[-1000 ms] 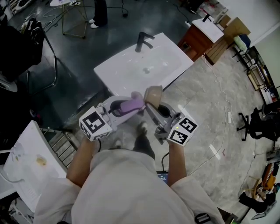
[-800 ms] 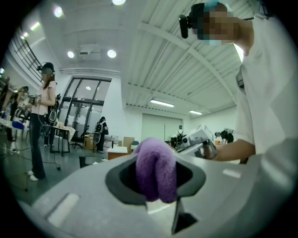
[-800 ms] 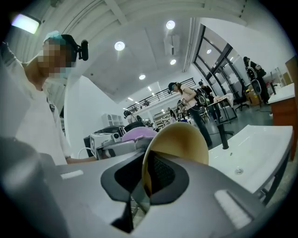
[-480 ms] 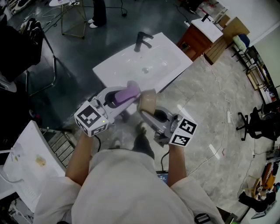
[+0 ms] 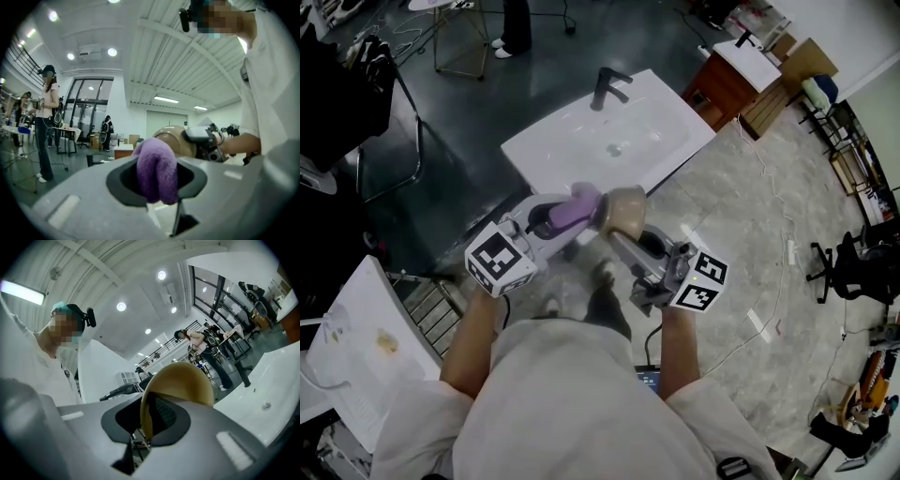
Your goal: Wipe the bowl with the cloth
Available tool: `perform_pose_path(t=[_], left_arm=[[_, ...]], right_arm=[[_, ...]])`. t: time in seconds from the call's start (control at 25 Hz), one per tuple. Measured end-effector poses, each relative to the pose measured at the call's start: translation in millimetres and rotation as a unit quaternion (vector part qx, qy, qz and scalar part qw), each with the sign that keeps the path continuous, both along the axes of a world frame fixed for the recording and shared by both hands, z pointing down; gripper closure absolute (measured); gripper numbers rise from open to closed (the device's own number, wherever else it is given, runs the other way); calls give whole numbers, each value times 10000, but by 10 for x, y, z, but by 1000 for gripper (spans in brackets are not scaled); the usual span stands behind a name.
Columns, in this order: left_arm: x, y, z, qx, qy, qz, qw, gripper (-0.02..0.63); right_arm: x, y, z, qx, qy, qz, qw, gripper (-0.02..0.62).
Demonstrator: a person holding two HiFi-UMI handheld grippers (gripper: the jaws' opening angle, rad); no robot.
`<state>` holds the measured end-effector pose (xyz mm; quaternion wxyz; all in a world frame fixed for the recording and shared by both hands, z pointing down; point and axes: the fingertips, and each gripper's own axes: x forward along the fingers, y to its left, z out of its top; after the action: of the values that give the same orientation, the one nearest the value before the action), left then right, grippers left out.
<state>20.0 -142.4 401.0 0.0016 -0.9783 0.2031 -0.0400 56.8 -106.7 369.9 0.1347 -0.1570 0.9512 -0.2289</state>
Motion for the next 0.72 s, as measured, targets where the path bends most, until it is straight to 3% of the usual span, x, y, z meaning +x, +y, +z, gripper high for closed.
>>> perform_pose_path(t=[0.24,0.4,0.72], left_arm=[[22,153,7,14,-31,292,9996,494],[46,242,-149,-51,252,468,9986,494],[-35,122,-303,84,333,116,9993,494]], right_arm=[[36,-101,49,-156,80,354,9992,566],[16,-184,176,-160,566,550,9968,569],[-179,-57,282,143,1333,160,9908,569]])
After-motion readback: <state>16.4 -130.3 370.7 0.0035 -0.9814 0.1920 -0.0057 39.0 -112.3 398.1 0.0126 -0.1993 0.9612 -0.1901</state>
